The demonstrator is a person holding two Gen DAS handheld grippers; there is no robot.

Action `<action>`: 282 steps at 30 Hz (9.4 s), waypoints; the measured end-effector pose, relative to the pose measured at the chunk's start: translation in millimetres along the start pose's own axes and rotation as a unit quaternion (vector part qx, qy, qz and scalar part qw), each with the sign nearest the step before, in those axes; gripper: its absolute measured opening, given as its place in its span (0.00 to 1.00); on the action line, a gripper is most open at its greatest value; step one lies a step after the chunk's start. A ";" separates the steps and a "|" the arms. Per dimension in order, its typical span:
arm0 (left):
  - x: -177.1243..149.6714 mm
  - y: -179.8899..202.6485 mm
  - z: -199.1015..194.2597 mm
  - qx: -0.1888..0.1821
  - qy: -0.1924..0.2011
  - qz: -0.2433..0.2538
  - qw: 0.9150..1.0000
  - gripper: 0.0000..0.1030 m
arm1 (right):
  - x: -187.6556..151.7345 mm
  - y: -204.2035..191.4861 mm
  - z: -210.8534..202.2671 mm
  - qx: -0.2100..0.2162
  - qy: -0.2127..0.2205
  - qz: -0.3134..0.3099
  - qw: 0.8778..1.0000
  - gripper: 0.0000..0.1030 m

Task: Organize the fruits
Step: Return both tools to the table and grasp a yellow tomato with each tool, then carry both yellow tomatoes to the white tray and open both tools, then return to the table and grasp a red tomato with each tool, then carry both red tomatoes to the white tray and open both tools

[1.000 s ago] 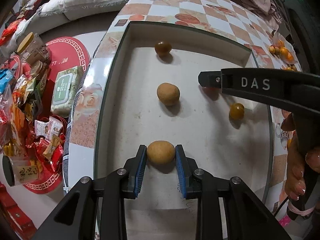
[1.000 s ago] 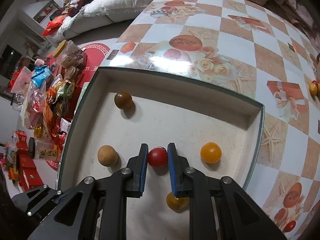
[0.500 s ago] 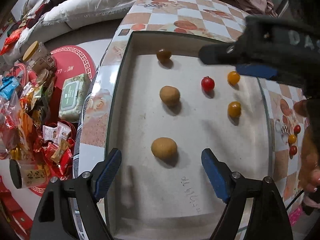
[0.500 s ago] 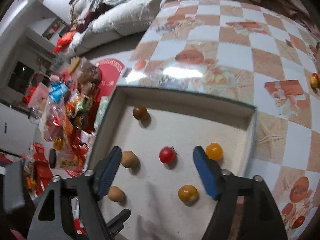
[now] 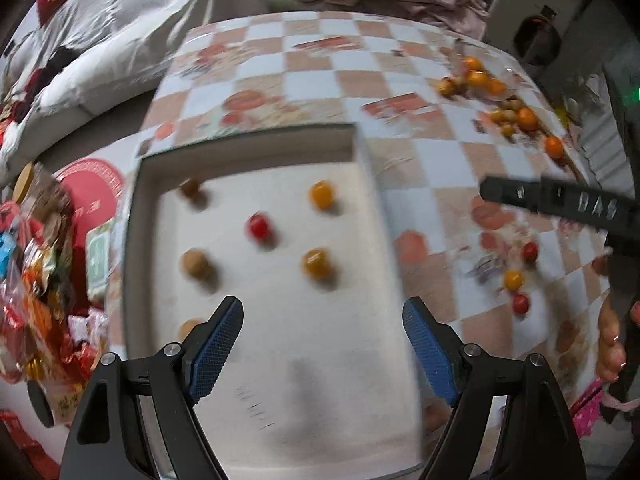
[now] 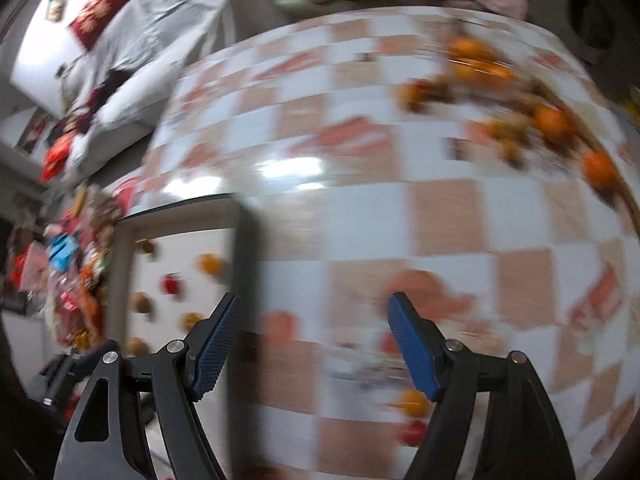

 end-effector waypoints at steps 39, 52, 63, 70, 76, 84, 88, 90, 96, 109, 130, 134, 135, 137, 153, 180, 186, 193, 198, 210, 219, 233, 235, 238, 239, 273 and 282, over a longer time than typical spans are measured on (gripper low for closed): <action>226.2 129.3 163.8 -0.009 0.040 0.068 0.997 0.42 | 107.5 114.4 59.4 -0.064 0.070 0.003 0.995 0.23; 203.4 137.9 135.4 -0.059 0.044 0.074 0.995 0.21 | 85.5 124.3 41.5 -0.028 0.054 0.030 0.998 0.23; 135.3 123.2 89.1 -0.073 0.027 0.070 0.994 0.21 | 47.3 122.4 25.0 -0.024 0.028 0.037 0.999 0.23; 97.0 101.7 66.4 -0.071 0.012 0.049 0.996 0.21 | 25.6 99.0 13.3 -0.020 0.016 0.019 0.999 0.23; 75.8 81.8 48.5 -0.063 0.010 0.032 0.997 0.21 | 14.1 69.9 3.7 -0.015 0.008 -0.001 1.000 0.23; 50.2 43.2 18.8 -0.062 0.015 -0.007 0.998 0.21 | 1.8 17.8 -6.1 0.002 0.002 -0.039 0.999 0.23; 31.8 16.5 2.0 -0.051 0.017 -0.028 0.998 0.21 | -5.3 -15.9 -10.8 0.019 -0.001 -0.061 0.998 0.23; 18.1 -1.5 -5.5 -0.041 0.013 -0.042 0.998 0.21 | -9.8 -33.4 -12.6 0.027 -0.004 -0.074 0.997 0.23; -16.7 -45.5 -17.9 -0.015 0.005 -0.082 0.997 0.21 | -25.8 -87.7 -12.9 0.052 -0.016 -0.116 0.992 0.23; -71.0 -96.0 0.6 0.014 -0.031 -0.129 0.991 0.21 | -66.6 -155.2 15.3 0.058 -0.067 -0.184 0.979 0.23; -79.6 -101.0 15.4 0.033 -0.052 -0.122 0.991 0.67 | -84.2 -169.5 49.7 0.013 -0.092 -0.234 0.968 0.24; -80.7 -100.8 11.0 0.066 -0.040 -0.106 0.991 0.81 | -83.1 -170.7 49.4 0.030 -0.095 -0.226 0.969 0.36; -82.6 -100.9 12.9 0.064 -0.047 -0.106 0.991 0.81 | -82.5 -170.6 49.5 0.030 -0.094 -0.224 0.970 0.45; -85.8 -101.4 14.0 0.065 -0.055 -0.106 0.991 0.81 | -81.5 -169.0 46.7 0.040 -0.093 -0.217 0.971 0.52; -45.9 -38.5 -1.9 0.047 -0.028 -0.020 0.998 0.81 | -41.4 -72.1 -12.8 0.030 -0.031 -0.088 0.995 0.71; -41.0 132.4 53.9 -0.053 -0.071 0.060 0.994 0.81 | -43.6 75.1 23.7 -0.095 -0.040 -0.094 0.990 0.21; -31.5 152.3 68.2 -0.057 -0.065 0.064 0.994 0.81 | -46.2 113.1 15.7 -0.105 -0.038 -0.058 0.992 0.21; -23.1 166.1 90.5 -0.043 -0.075 0.058 0.995 0.74 | -50.1 125.4 11.8 -0.089 -0.034 -0.034 0.995 0.21; -19.6 166.6 89.6 -0.017 -0.065 0.071 0.995 0.48 | -53.8 129.9 9.3 -0.082 -0.030 -0.027 0.996 0.21; -16.1 130.2 79.1 -0.083 -0.082 0.024 0.993 0.24 | -53.7 133.9 7.8 -0.070 -0.030 0.000 0.997 0.21; -19.9 131.8 69.9 -0.088 -0.082 0.029 0.992 0.24 | -62.1 132.7 1.3 -0.053 -0.040 0.018 0.998 0.21; -14.1 123.5 53.9 -0.099 -0.072 0.024 0.992 0.24 | -64.0 118.4 -6.1 -0.051 -0.046 0.025 0.997 0.21; -13.3 120.1 50.7 -0.101 -0.069 0.020 0.992 0.24 | -63.3 112.9 -7.7 -0.051 -0.044 0.019 0.998 0.21; -11.8 114.4 44.2 -0.103 -0.062 0.014 0.993 0.24 | -60.2 100.7 -8.5 -0.048 -0.043 0.008 0.998 0.21; -11.4 111.2 41.1 -0.104 -0.059 0.012 0.993 0.24 | -59.2 95.8 -9.1 -0.046 -0.042 0.004 0.998 0.21; -97.1 -82.6 -29.6 0.002 -0.020 -0.142 0.990 0.24 | -82.9 -144.0 8.0 0.064 -0.081 -0.186 0.977 0.21; -110.1 -107.3 -17.8 0.023 -0.029 -0.157 0.987 0.24 | -102.8 -154.8 24.1 0.044 -0.102 -0.214 0.971 0.21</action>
Point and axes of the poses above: each gripper's, at about its wrist camera, not at the fingertips, and z roughly the way its jaws point, y to its right, x to its top, the point moved 5 cm from there along z, roughly the way its jaws point, and after that the axes turned 7 degrees about -x, right-handed, at the moved point
